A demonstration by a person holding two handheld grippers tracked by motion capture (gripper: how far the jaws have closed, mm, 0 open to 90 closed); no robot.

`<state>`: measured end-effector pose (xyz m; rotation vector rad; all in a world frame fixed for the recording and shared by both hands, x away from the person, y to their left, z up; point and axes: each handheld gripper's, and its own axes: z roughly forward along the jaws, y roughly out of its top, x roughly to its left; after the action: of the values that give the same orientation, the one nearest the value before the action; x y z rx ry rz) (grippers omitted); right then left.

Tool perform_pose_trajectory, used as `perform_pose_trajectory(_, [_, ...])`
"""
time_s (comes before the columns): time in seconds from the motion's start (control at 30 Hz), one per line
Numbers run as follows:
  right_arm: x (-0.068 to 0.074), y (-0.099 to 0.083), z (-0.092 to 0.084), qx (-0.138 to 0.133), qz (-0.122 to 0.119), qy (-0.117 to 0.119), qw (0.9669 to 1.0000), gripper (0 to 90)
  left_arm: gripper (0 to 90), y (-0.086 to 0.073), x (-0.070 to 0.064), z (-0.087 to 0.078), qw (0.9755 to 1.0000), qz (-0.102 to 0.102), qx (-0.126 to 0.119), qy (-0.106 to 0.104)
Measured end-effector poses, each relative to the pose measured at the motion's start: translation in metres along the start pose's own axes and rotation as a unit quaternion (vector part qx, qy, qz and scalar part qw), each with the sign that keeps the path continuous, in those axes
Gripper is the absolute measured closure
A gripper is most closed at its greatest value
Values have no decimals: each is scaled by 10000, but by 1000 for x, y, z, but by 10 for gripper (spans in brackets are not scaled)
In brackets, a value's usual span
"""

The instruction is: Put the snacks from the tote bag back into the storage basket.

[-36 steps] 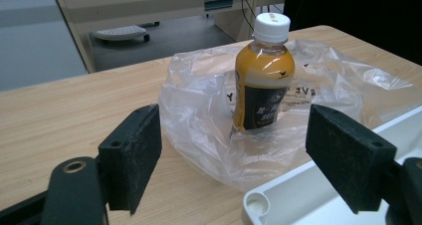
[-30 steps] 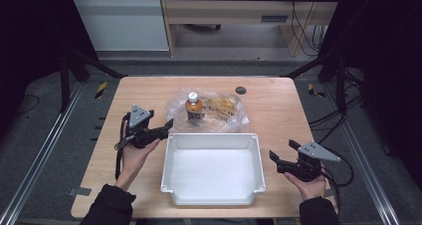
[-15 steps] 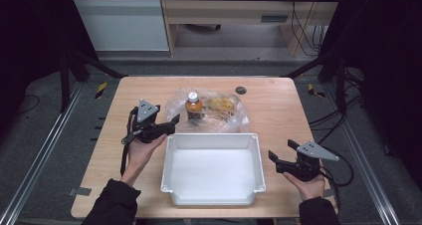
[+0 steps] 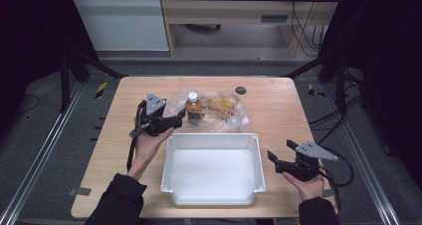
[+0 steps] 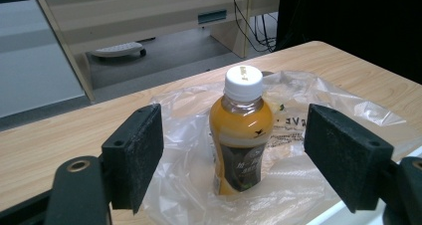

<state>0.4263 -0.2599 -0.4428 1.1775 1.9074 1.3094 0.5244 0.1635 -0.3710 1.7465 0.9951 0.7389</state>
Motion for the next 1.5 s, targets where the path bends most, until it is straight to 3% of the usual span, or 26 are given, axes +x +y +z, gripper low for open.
perform_pose_trajectory(0.27, [0, 0, 1, -4, -4, 19, 10000, 175, 240, 5, -1, 8, 10000, 27, -55, 18])
perform_pose_trajectory(1.0, [0, 0, 1, 2, -43, 17, 10000, 177, 261, 17, -4, 38, 9999, 113, 104, 27])
perform_pose_trajectory(1.5, [0, -1, 2, 40, -58, 31, 10000, 185, 288, 12, 0, 59, 9997, 59, 203, 92])
